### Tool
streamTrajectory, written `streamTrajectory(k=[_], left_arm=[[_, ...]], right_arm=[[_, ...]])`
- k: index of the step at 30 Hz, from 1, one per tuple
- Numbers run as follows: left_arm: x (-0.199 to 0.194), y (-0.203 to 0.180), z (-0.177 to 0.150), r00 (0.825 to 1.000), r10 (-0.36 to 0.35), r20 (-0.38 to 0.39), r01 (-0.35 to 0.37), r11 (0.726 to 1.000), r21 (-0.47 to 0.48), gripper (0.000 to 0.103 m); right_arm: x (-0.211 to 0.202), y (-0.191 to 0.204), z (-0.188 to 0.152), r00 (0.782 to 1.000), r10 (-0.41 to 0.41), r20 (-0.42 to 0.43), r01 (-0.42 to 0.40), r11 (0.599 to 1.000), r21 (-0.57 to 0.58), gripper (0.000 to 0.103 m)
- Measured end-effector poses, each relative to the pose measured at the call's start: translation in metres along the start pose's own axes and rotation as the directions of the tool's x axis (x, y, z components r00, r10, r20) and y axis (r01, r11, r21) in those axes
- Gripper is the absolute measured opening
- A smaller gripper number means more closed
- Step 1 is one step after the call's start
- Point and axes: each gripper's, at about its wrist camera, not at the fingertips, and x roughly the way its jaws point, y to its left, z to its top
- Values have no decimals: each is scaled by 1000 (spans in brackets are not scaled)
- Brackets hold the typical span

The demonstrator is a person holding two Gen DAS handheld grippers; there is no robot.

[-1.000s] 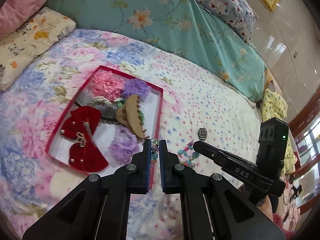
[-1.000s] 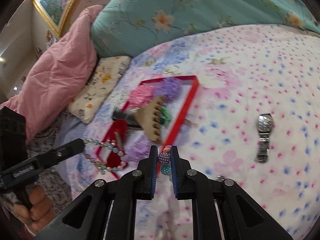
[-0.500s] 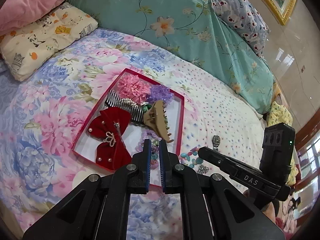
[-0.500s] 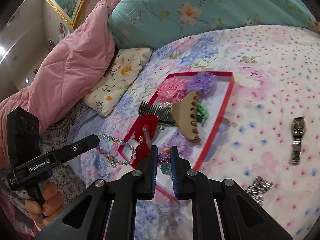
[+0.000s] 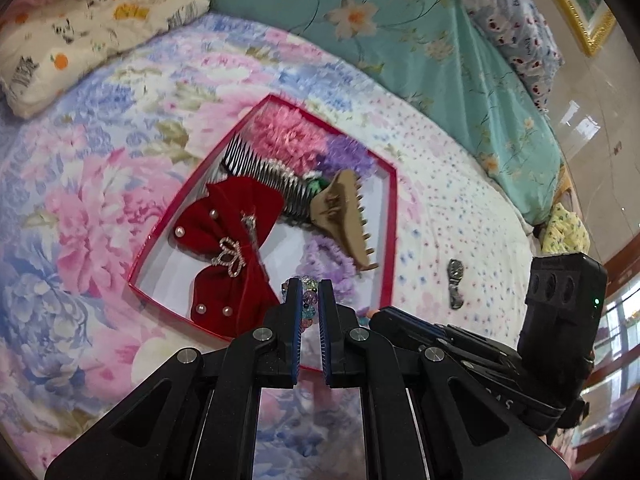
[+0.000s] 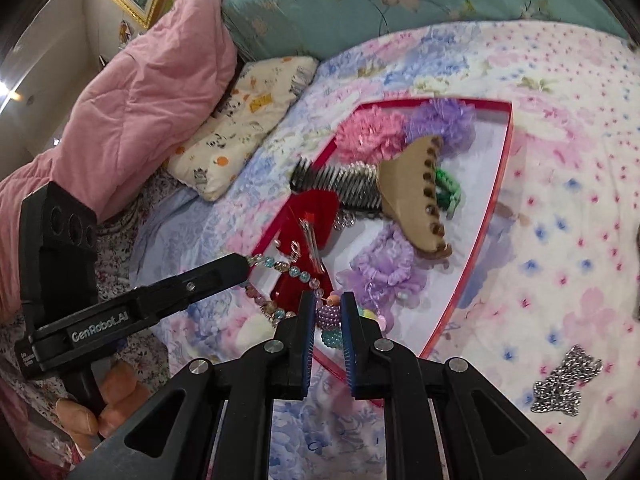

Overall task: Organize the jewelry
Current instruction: 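Carry both beaded bracelets into the box and open both grippers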

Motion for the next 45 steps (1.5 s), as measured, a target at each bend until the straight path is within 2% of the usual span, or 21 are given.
streamTrajectory(k=[12, 24, 32, 36, 40, 45], left_arm=[[30, 26, -9, 996, 64, -68, -66, 997, -26, 6], [38, 26, -15, 991, 95, -96, -97, 995, -19, 6], [35, 24, -15, 991, 100, -89, -102, 995, -19, 22], [31, 24, -15, 991, 103, -82, -105, 994, -25, 22], [28, 23, -16, 991, 105, -79, -107, 994, -23, 23], [25, 19, -18, 992, 104, -74, -106, 994, -24, 30]], right_arm=[[18, -22, -6, 996, -79, -48, 79, 997, 5, 12], [22, -24, -6, 995, -78, -60, 78, 997, 5, 14], [19, -24, -5, 996, -70, -51, 71, 997, 18, 18], [11, -24, -5, 997, -78, -24, 79, 997, 26, 35], [5, -26, -4, 997, -75, -9, 75, 996, 40, 36], [1, -26, -6, 997, -75, -3, 75, 996, 46, 36]])
